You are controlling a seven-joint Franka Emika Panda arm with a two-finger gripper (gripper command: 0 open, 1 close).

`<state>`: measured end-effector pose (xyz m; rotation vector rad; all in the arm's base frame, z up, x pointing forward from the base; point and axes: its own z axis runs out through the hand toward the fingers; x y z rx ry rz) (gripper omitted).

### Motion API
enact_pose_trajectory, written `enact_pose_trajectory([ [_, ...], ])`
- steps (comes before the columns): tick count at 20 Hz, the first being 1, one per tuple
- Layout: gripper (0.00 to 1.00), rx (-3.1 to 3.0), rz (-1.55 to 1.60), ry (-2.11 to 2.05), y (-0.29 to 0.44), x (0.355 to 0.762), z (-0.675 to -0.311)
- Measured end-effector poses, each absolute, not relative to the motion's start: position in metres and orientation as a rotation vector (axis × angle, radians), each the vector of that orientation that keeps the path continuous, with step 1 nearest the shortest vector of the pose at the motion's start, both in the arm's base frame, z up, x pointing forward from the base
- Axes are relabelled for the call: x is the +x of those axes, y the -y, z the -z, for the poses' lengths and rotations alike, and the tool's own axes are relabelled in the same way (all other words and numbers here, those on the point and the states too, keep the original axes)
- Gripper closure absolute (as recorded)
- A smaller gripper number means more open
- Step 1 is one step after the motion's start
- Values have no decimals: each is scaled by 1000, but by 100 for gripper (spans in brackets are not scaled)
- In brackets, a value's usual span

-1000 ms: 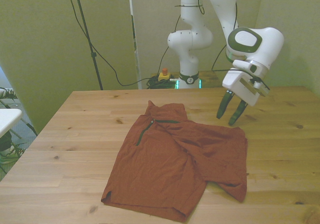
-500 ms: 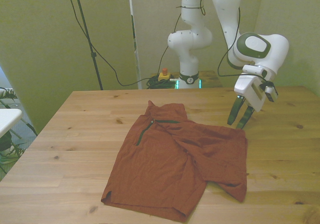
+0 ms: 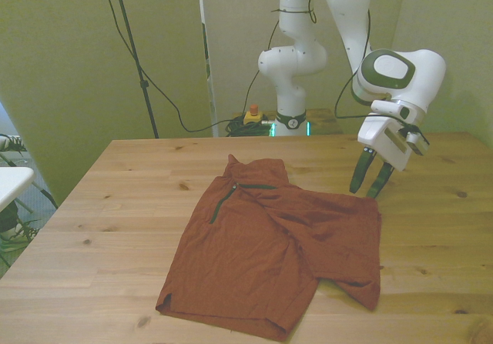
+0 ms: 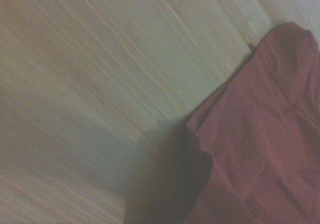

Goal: Fold the shorts

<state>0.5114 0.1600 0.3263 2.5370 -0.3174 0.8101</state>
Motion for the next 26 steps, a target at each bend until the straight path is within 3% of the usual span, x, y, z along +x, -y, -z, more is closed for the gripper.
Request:
enact_pose_trajectory([
  [13, 0, 2560, -758, 419, -129, 525, -331],
  [14, 100, 2558, -757, 428, -126, 528, -331],
  [26, 100, 2567, -757, 453, -116, 540, -326],
])
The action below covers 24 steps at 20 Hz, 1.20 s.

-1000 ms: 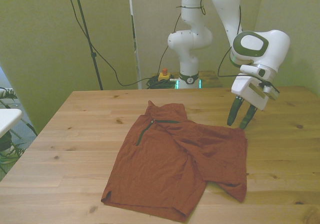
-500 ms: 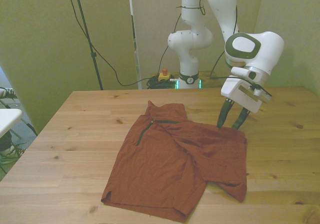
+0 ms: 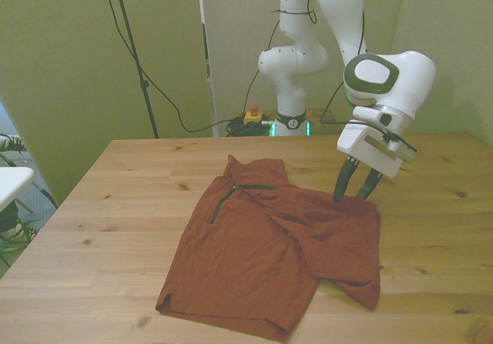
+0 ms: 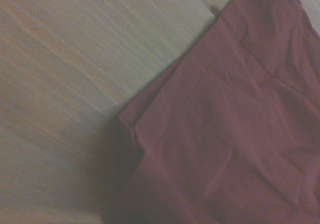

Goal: Fold the shorts

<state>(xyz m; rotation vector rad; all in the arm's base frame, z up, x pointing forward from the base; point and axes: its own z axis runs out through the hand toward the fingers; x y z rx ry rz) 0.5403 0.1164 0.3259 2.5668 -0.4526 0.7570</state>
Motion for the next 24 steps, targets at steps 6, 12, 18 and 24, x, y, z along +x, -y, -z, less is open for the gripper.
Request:
enact_pose_trajectory([
  [6, 100, 2569, -747, 453, -116, 544, -320],
  [12, 100, 2570, -739, 454, -115, 548, -315],
  [18, 100, 2572, -726, 465, -113, 551, -311],
  [24, 100, 2626, -680, 536, -101, 556, -321],
])
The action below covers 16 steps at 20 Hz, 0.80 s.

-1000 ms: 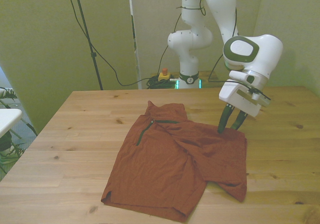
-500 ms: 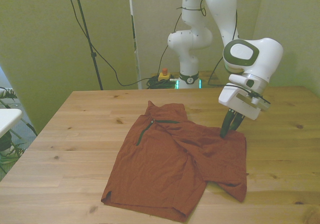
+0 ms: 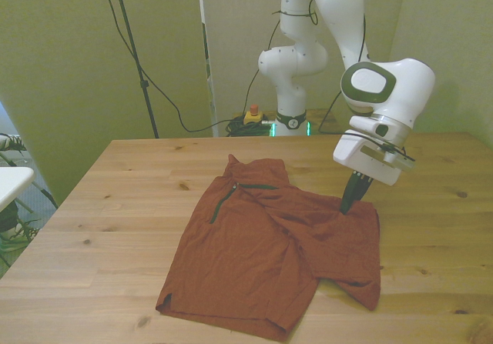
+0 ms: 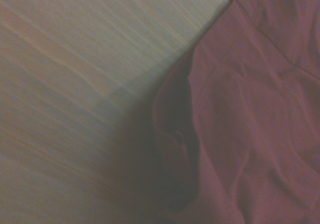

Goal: Fold the shorts

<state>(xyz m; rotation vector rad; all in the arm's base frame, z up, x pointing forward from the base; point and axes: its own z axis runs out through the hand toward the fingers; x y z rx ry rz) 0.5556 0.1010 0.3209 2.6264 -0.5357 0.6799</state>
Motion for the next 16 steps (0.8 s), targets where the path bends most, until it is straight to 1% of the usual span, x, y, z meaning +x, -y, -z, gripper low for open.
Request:
enact_pose_trajectory([
  [3, 100, 2650, -643, 580, -79, 561, -336],
  [9, 100, 2680, -644, 722, -1, 592, -399],
  [16, 100, 2663, -672, 887, 67, 632, -431],
])
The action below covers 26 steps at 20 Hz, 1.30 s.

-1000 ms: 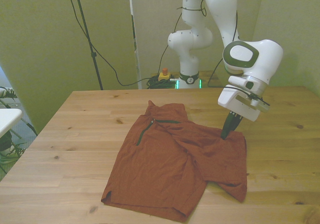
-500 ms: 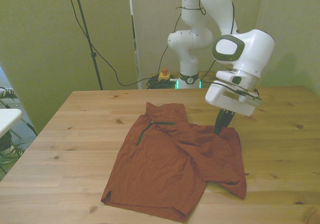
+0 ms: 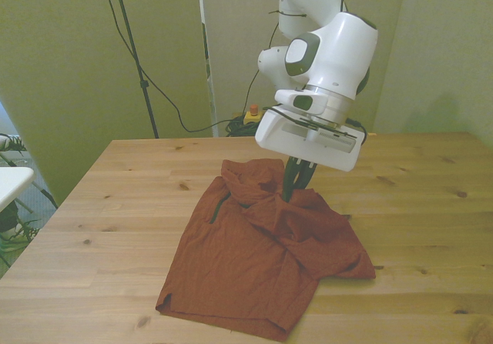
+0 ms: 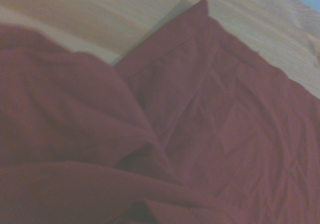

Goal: Fold the shorts

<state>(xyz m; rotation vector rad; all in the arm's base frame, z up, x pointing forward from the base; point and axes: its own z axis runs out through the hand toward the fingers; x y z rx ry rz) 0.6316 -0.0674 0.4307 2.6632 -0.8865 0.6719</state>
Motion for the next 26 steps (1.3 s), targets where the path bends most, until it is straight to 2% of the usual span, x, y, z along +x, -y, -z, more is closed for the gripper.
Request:
enact_pose_trajectory([
  [14, 100, 2746, -568, 1214, 180, 680, -485],
  [24, 100, 2791, -455, 1474, 275, 689, -461],
  [25, 0, 2794, -449, 1494, 286, 688, -460],
  [26, 0, 2797, -442, 1509, 296, 686, -457],
])
